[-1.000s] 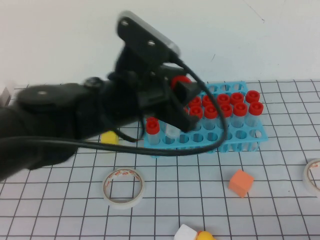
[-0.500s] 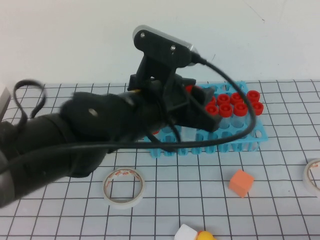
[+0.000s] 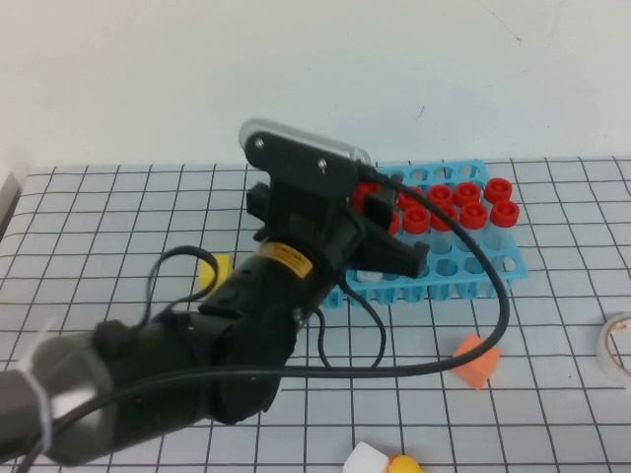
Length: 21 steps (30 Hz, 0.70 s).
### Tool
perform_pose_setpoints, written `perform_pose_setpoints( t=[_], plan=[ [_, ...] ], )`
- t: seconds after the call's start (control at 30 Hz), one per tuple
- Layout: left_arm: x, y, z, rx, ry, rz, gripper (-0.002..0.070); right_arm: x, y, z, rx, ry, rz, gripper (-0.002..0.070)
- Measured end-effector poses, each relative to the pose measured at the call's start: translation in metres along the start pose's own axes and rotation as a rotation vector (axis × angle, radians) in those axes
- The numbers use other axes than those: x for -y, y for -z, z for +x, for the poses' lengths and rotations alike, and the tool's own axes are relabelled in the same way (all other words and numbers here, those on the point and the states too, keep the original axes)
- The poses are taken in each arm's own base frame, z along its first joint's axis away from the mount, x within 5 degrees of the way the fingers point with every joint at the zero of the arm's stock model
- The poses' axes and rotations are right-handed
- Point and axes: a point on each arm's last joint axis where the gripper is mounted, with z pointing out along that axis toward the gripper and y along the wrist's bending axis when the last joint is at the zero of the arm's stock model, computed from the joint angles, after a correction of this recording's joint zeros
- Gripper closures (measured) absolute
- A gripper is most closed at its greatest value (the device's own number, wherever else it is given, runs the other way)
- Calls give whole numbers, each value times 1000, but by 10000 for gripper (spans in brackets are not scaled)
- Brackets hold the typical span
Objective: Place the test tubes
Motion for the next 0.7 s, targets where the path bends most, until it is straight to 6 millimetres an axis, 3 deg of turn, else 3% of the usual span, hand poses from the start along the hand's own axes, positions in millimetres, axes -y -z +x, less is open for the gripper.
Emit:
perform_pose_setpoints(
  t=[0.1, 0.4, 0.7],
  plan=[
    [-5, -5, 7, -16, -12, -16, 424, 0, 0, 0, 0, 0, 0, 678],
    [-53, -20, 16, 27, 97, -150, 424, 0, 0, 0, 0, 0, 0, 678],
    [-42, -40, 51, 53, -94, 28, 424, 0, 0, 0, 0, 0, 0, 678]
  ],
)
